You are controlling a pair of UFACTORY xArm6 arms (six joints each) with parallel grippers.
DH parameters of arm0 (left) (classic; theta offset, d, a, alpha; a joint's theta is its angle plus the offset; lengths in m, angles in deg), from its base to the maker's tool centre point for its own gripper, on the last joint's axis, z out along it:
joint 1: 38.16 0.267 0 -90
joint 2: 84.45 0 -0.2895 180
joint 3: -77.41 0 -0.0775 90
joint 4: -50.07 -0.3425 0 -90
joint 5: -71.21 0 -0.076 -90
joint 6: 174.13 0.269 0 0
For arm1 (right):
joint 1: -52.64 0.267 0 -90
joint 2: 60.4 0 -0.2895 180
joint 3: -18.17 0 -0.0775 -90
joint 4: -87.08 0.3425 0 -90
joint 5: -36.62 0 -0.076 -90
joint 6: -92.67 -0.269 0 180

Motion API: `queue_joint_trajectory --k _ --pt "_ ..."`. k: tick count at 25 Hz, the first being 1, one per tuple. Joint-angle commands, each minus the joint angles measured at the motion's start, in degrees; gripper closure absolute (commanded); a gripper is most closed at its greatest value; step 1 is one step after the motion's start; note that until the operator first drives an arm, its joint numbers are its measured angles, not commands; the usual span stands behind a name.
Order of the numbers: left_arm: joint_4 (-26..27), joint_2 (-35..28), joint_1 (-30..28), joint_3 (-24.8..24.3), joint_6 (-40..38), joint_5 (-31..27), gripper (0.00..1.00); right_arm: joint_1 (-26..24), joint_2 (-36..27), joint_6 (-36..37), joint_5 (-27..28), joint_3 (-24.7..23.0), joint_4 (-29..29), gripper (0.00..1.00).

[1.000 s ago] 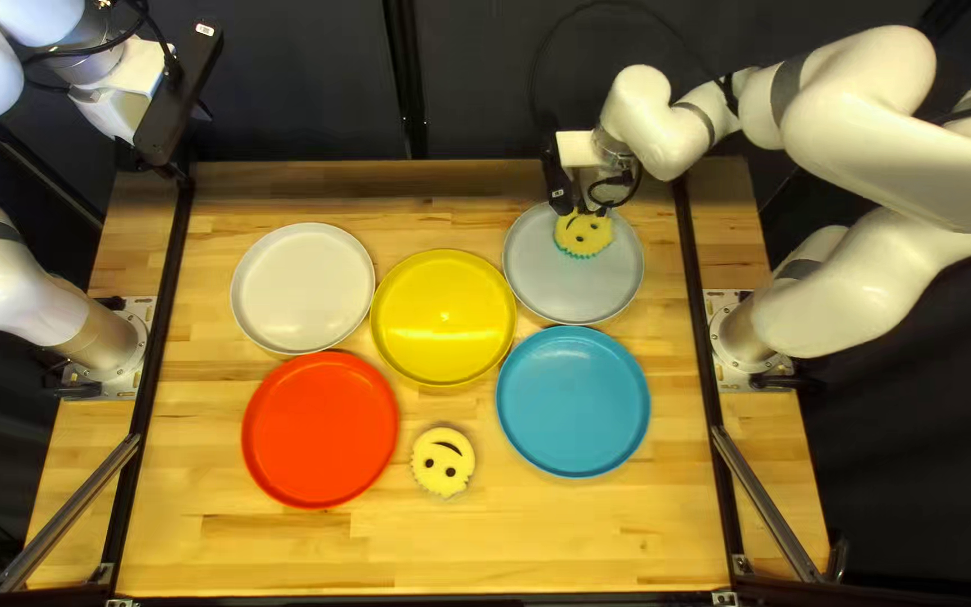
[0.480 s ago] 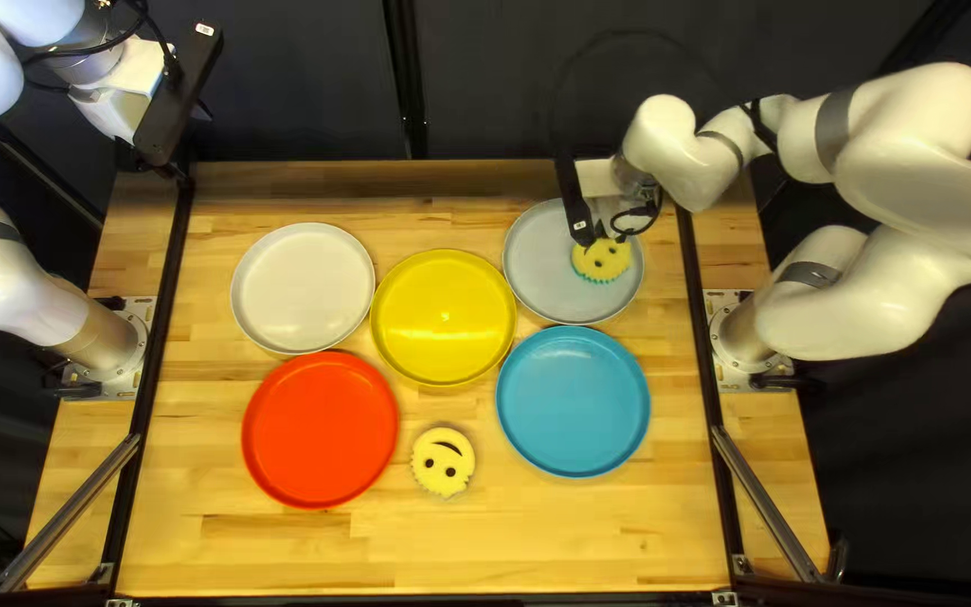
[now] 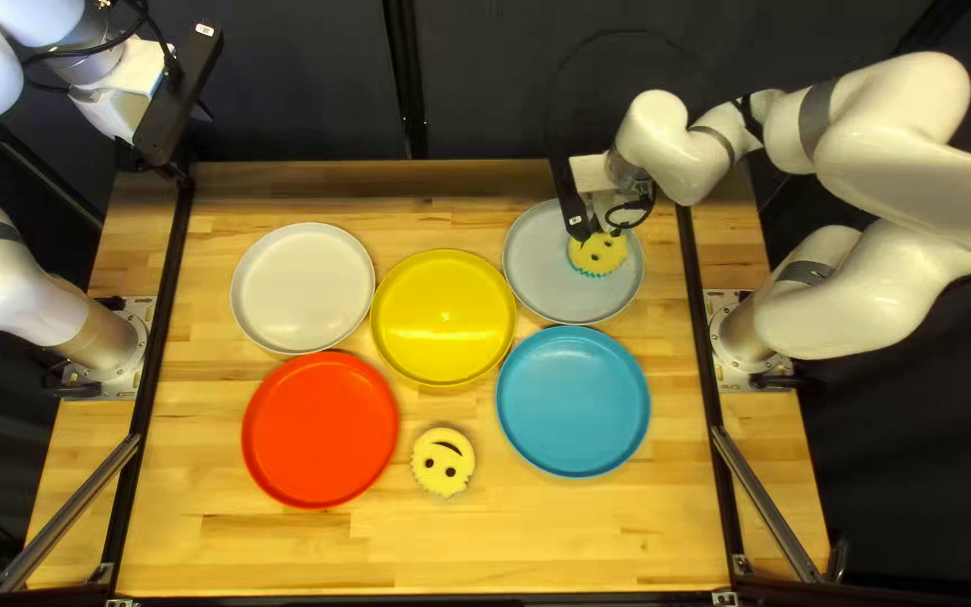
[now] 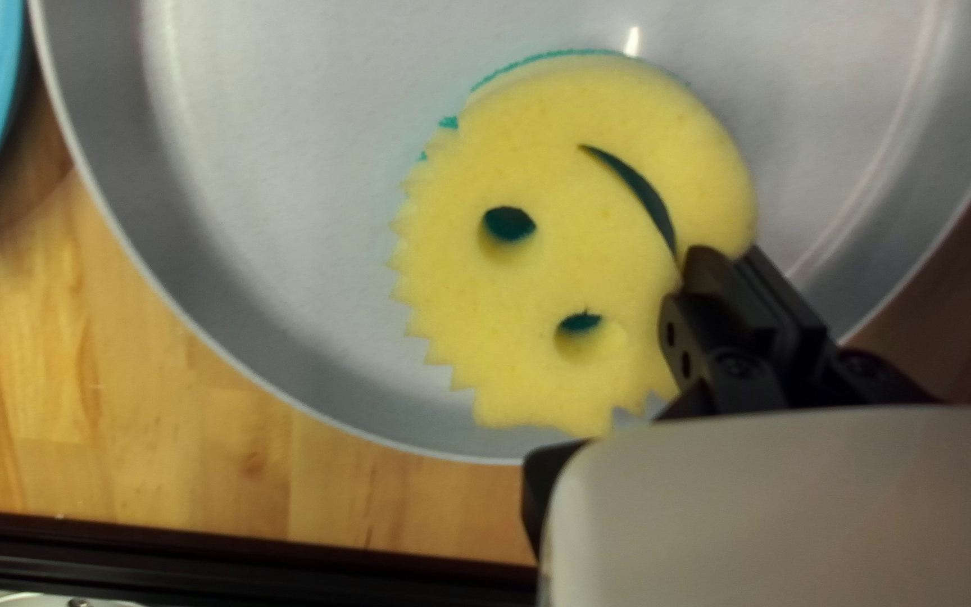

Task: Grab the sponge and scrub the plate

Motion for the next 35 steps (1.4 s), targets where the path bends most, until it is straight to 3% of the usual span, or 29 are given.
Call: queue_joint_trajectory --k 1,16,22,35 --pt "0.00 0.00 0.00 0.00 0.00 0.00 0.00 -0.16 -1.42 -0.16 0.72 -0.38 -0.08 1.00" --pt "0.00 0.00 0.00 0.00 0.00 0.00 0.00 4.62 -13.21 -3.83 -0.19 -13.12 -1.97 1.00" --pt "0.00 0.00 0.00 0.00 0.00 0.00 0.00 5.61 -15.90 -3.89 0.40 -14.56 -2.07 1.00" --pt "0.00 0.00 0.00 0.00 0.00 0.00 0.00 0.50 4.46 3.44 -1.13 3.24 2.64 1.00"
